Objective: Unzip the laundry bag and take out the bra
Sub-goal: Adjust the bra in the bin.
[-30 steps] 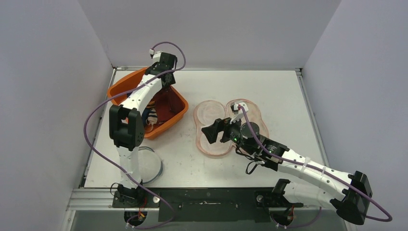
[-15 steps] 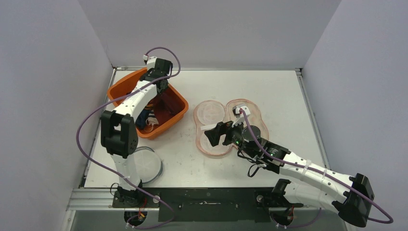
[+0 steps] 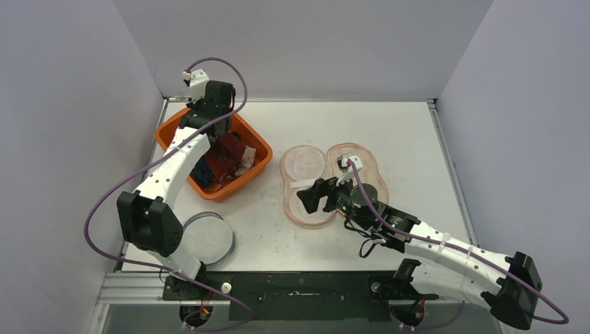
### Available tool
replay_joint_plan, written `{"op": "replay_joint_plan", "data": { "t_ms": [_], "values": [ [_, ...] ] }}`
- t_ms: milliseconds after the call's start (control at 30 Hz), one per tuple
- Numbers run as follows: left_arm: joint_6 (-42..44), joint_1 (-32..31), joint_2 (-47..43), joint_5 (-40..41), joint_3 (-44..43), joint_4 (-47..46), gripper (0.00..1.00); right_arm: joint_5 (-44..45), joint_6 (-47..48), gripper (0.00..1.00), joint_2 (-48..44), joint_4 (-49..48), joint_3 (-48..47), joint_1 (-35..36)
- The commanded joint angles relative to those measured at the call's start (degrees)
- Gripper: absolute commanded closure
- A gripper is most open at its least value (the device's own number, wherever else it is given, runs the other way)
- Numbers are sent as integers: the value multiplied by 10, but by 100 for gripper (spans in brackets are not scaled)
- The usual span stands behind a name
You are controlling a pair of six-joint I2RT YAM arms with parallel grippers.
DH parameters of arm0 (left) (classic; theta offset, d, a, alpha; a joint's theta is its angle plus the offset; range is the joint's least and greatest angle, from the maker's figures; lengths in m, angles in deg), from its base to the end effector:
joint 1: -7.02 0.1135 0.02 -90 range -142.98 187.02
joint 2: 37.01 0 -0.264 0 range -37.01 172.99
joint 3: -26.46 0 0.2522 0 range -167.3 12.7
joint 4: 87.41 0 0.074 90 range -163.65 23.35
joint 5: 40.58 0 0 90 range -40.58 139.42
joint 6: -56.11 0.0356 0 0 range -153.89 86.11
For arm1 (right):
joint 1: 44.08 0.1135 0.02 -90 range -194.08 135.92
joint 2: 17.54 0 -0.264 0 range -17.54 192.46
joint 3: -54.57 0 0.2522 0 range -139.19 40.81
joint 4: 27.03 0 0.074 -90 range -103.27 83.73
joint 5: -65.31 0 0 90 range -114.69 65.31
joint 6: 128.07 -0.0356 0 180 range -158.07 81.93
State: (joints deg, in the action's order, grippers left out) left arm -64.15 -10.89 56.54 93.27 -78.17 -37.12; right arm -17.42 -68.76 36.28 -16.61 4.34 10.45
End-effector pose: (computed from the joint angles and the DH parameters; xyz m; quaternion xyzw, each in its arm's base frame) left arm 0.3512 -0.0876 0.3625 -0.2493 0.8159 0.1456 0.5009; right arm 0.1324 0.1781 0.2843 -0.1243 0.7776 0.3791 0.4860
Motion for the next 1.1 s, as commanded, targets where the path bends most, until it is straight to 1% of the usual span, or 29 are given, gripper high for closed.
{"op": "replay_joint_plan", "data": {
  "t_ms": [0, 167, 300, 433, 500, 567, 600, 633, 667, 733, 767, 900, 933, 1000, 1067],
  "values": [
    [27, 2, -13, 42, -4, 6, 100, 6, -3, 5, -21, -27, 7, 4],
    [20, 9, 47, 56, -32, 38, 100, 8, -5, 5, -33, -25, 16, 4],
    [12, 17, 95, 82, -41, 24, 100, 17, -2, 5, -44, -14, 18, 3],
    [10, 18, 157, 130, -83, 40, 100, 27, 3, 5, -49, -8, 21, 3],
    [20, 15, 176, 160, -88, 30, 100, 29, 6, 5, -49, -7, 21, 2],
    [38, 14, 192, 174, -86, 13, 100, 31, 9, 5, -49, -6, 21, 2],
    [42, 15, 202, 176, -89, 10, 98, 33, 11, 5, -49, -6, 21, 2],
    [43, 16, 211, 179, -92, 10, 84, 35, 12, 5, -49, -6, 22, 2],
    [42, 16, 219, 180, -95, 15, 75, 37, 14, 5, -49, -5, 22, 2],
    [24, 15, 227, 177, -102, 32, 66, 47, 14, 5, -49, 0, 22, 2],
    [16, 14, 225, 173, -102, 38, 58, 53, 13, 4, -50, 1, 22, 2],
    [15, -2, 180, 169, -82, 24, 14, 53, 17, 4, -51, 1, 21, 1],
    [18, -7, 165, 173, -77, 23, 2, 52, 17, 4, -50, 1, 20, 1],
    [18, -16, 133, 172, -71, 27, 4, 52, 17, 4, -49, 1, 21, 1],
    [9, -21, 95, 147, -60, 33, 4, 49, 15, 4, -50, -2, 26, 2]
  ]
}}
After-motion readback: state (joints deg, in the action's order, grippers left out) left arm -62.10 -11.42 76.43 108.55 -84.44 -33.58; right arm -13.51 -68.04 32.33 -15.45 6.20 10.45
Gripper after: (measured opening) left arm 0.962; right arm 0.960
